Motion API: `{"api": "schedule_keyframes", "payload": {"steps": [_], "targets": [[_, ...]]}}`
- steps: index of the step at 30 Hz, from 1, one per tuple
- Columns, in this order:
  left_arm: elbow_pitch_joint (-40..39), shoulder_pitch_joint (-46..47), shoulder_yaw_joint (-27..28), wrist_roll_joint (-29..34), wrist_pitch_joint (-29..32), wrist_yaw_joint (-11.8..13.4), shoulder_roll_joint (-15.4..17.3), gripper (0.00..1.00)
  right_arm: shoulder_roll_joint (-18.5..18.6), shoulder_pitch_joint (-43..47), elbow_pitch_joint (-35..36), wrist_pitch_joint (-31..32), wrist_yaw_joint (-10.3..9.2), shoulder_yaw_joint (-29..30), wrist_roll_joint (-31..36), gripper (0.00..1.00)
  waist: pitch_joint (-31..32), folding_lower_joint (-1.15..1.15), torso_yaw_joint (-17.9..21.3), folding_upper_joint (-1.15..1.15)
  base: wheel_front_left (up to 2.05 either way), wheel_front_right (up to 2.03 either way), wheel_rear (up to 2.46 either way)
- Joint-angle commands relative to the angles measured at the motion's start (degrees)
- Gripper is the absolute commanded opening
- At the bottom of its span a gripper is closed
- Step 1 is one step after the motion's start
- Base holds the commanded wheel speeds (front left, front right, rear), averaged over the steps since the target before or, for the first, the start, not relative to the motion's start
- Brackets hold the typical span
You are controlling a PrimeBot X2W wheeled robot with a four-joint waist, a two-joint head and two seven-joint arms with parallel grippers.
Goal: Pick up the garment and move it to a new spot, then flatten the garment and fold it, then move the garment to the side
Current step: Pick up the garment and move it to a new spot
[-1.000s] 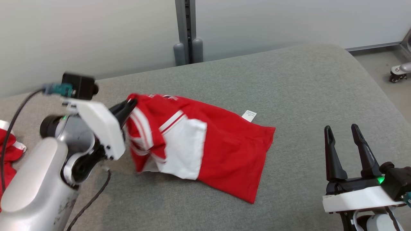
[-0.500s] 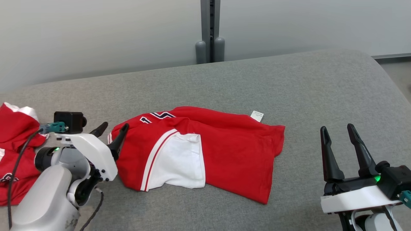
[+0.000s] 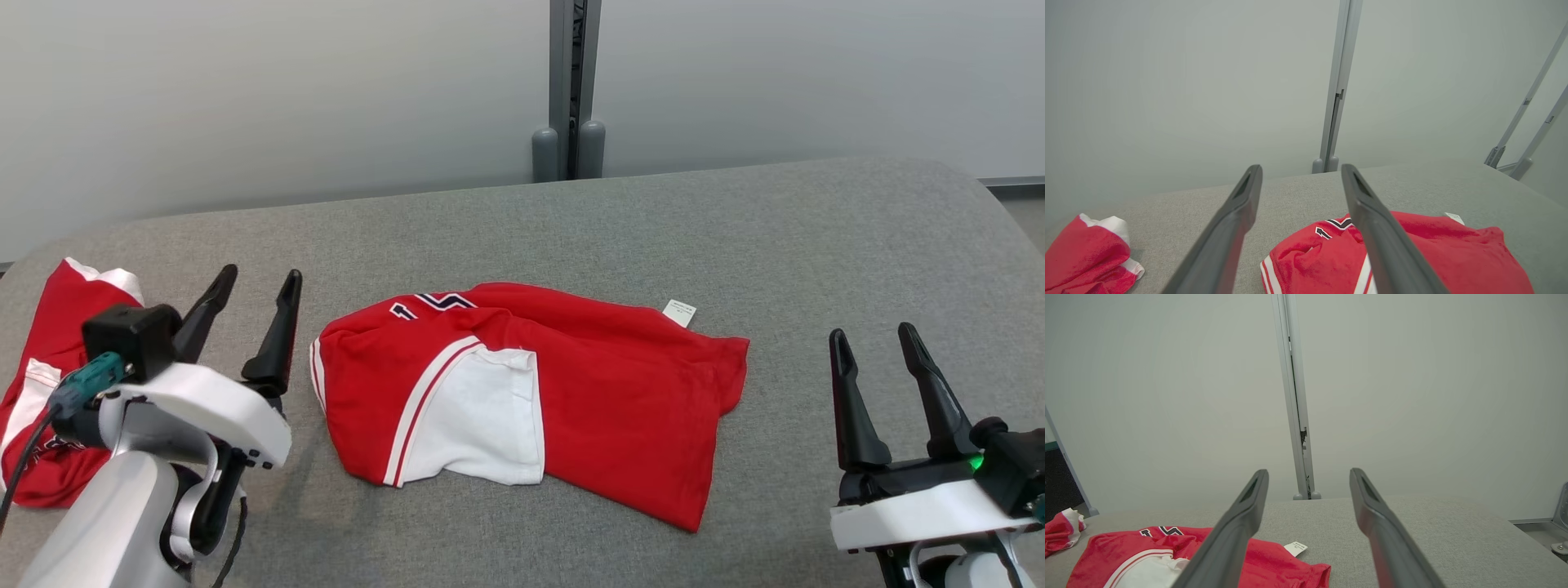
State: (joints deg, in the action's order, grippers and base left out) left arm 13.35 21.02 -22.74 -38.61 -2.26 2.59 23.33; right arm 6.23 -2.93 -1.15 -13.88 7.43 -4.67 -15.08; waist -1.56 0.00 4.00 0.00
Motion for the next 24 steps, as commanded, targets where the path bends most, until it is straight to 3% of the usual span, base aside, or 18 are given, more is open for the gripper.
{"api": "schedule_keyframes", "payload": {"steps": [1, 7, 12, 24], "targets": [[-1.39, -1.43, 0.69, 0.98, -1.03, 1.35, 0.95, 1.00, 0.35, 0.57, 0.16, 0.16, 0.11, 0.17, -0.03, 1.00, 0.09, 0.00, 0.01, 0.00, 0.00, 0.00, 0.00], [-8.64, -7.91, 3.27, 2.54, -6.36, 6.98, 0.85, 1.00, -0.01, 2.03, 0.81, 0.07, 0.11, 1.61, -0.27, 1.00, -0.24, 0.00, -0.01, 0.00, 0.00, 0.00, 0.00], [-11.84, -12.89, 3.54, 3.40, -9.72, 9.61, -0.41, 1.00, -0.69, 3.43, 1.00, -0.04, 0.11, 1.85, -0.21, 1.00, -0.76, 0.00, -0.09, 0.00, 0.00, 0.00, 0.00], [-13.73, -15.31, 2.17, 4.99, -11.86, 10.44, -3.11, 1.00, -0.46, 3.75, 1.38, 0.69, 0.11, 2.38, 0.00, 1.00, -0.96, 0.00, -1.26, 0.00, 0.00, 0.00, 0.00]]}}
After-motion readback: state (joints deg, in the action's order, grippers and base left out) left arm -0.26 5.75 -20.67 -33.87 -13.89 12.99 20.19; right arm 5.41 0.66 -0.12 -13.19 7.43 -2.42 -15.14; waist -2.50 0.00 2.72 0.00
